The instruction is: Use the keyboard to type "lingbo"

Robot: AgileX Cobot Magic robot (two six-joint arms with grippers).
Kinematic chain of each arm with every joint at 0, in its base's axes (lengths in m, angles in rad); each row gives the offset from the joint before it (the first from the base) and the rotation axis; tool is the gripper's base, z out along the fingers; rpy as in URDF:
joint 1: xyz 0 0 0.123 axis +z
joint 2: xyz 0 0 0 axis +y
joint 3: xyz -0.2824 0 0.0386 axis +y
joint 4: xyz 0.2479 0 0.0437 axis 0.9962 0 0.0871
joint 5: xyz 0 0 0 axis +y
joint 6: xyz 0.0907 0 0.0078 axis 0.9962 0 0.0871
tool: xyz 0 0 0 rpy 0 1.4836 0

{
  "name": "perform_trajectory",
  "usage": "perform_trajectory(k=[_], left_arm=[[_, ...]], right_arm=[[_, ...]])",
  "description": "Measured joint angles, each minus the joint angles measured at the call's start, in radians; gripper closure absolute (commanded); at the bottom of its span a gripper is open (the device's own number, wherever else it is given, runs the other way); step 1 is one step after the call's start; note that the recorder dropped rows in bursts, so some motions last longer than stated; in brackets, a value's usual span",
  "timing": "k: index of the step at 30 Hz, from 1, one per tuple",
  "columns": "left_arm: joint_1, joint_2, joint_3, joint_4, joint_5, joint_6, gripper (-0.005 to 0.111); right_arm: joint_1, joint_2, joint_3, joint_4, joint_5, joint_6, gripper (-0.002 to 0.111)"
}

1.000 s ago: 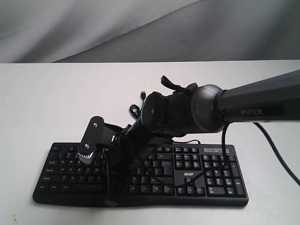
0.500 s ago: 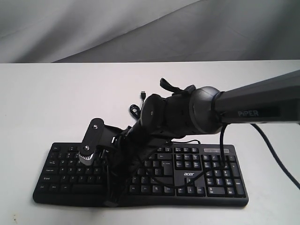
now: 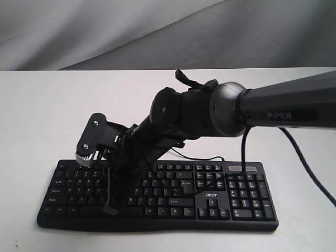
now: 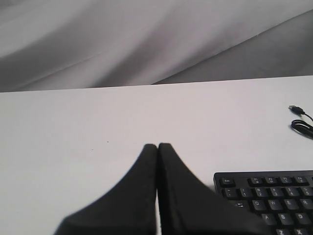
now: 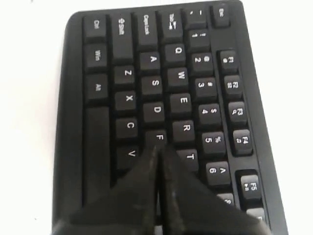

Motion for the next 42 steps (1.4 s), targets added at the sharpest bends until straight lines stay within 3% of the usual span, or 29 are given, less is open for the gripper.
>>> perform_trajectory(k=[42], left_arm=[[0.0, 0.0, 0.0, 0.0, 0.0, 0.0, 0.106]], right_arm=[[0.0, 0.092, -0.065, 0.0, 0.03, 0.008, 0.108]])
